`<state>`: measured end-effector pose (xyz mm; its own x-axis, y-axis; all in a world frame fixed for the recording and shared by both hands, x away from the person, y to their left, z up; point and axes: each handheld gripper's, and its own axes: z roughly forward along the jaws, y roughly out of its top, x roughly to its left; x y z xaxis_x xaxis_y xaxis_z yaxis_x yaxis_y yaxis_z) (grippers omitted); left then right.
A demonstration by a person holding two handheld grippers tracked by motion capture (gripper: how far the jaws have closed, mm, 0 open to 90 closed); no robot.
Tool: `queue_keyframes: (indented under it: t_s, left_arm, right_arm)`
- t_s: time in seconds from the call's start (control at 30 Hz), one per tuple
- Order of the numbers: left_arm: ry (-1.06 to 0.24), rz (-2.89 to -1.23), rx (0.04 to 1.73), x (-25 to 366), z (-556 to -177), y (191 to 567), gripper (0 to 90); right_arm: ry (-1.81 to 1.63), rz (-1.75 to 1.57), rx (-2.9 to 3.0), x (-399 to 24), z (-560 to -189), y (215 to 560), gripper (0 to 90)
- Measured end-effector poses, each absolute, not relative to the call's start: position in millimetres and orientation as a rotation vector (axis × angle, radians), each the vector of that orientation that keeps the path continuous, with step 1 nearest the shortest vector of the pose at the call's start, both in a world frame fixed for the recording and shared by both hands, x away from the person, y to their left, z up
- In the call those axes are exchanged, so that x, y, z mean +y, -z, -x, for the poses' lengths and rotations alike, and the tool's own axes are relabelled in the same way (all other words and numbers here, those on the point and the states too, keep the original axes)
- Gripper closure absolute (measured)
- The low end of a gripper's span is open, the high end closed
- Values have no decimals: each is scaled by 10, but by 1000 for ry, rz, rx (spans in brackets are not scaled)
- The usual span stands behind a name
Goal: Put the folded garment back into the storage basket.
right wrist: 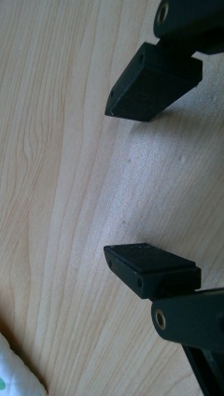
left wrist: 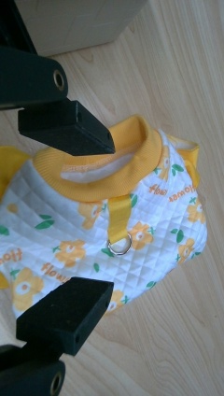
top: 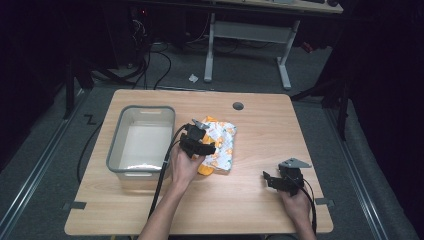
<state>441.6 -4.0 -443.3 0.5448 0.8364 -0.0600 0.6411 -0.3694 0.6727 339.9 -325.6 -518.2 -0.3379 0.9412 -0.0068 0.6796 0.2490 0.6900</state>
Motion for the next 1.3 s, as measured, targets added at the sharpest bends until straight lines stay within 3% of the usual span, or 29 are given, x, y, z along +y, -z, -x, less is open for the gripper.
queue_keyframes:
  t_s: [0.8, 1.3]
  left_arm:
    - [-331, -2096, 1366, -22, -4798, 4837, 260]
    - [-295, -2169, 1393, -55, -4870, 5027, 258]
  right_arm:
    - [-836, -1477, 2107, -3254, -3399, 5182, 283]
    - [-836, -1474, 2108, -3255, -3400, 5182, 283]
